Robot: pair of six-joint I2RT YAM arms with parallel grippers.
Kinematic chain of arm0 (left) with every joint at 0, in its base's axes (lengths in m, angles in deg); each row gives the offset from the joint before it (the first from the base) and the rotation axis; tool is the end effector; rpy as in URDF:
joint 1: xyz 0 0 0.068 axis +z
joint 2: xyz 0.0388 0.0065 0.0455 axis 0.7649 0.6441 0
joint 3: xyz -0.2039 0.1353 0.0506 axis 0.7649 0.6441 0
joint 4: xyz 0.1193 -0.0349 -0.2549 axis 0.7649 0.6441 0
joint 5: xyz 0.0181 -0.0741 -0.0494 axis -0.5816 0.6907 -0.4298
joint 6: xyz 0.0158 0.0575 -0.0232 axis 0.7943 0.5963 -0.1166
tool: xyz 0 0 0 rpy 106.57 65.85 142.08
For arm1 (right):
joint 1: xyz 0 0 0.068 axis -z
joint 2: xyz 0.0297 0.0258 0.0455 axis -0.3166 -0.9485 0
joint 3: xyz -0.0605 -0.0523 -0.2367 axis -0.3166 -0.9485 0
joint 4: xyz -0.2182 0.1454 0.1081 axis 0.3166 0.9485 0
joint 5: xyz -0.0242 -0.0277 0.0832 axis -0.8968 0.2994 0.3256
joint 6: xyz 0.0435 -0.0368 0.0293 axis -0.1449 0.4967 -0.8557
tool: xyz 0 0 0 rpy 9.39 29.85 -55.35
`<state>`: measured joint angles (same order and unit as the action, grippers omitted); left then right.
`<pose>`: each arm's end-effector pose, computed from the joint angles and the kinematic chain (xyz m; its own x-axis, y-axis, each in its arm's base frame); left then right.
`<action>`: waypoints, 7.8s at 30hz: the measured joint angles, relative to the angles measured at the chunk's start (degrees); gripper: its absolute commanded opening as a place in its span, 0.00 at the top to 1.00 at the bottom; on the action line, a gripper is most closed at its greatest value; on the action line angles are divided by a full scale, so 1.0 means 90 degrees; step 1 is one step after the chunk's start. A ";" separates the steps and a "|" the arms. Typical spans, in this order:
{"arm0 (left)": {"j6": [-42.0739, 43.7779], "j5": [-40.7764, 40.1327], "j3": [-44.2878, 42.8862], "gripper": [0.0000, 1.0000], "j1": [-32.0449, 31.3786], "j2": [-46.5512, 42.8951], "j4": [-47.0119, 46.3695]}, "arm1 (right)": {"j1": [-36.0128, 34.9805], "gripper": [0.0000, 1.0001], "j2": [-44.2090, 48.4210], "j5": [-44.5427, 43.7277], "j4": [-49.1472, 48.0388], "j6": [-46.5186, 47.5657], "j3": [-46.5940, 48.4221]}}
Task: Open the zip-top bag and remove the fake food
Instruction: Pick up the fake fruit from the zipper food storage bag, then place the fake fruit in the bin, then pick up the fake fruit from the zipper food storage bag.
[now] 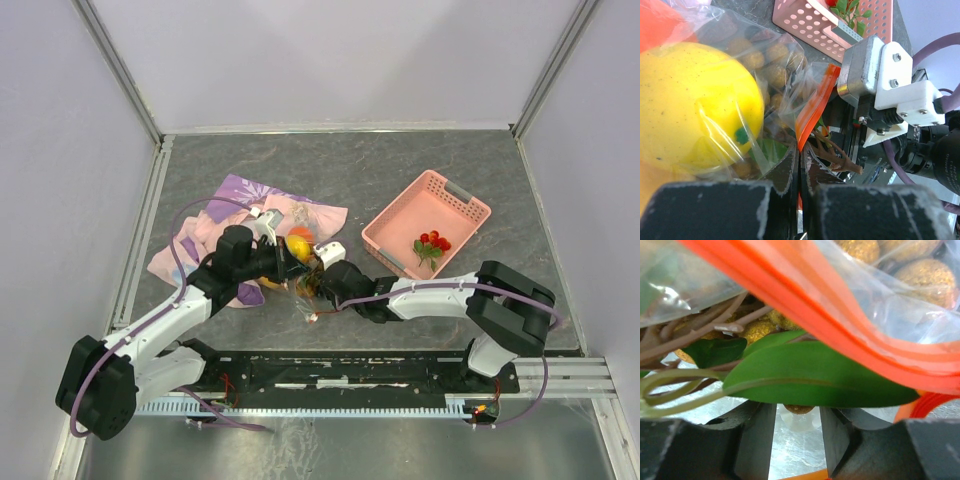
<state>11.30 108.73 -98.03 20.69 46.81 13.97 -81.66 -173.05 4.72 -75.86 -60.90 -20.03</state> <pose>0.2206 -0.1484 0.1861 -0.7350 -0.1002 -0.6707 0.4779 0.6252 -0.6171 0.1676 0.2932 0.1038 -0.6095 -0.3028 -0.7327 -0.5134 0.8549 0.0738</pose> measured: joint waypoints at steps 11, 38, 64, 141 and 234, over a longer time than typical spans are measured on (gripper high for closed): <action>0.0000 0.0000 0.0019 0.97 0.0000 -0.0010 0.0002 | 0.0000 0.72 0.0389 0.0124 -0.0053 0.0182 -0.0192; 0.0000 -0.0002 0.0024 0.97 0.0000 -0.0017 0.0002 | 0.2050 0.72 0.4228 0.1003 -0.0614 0.0403 -0.1387; 0.0000 -0.0002 0.0024 0.97 0.0000 -0.0029 0.0002 | 0.3883 0.32 0.3929 0.0971 -0.0117 -0.0614 -0.1399; -0.0044 0.0165 0.0049 0.97 0.0024 0.0119 -0.0187 | 0.1316 0.41 0.1430 0.5527 -0.3619 0.4923 -0.1358; -0.0301 0.0272 0.0134 0.97 0.0202 0.0182 -0.0741 | 0.2625 0.98 0.3410 0.4869 -0.3677 0.1637 -0.1481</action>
<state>8.59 111.18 -96.83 22.50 48.45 7.30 -58.03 -142.36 48.54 -108.95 -46.17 -33.36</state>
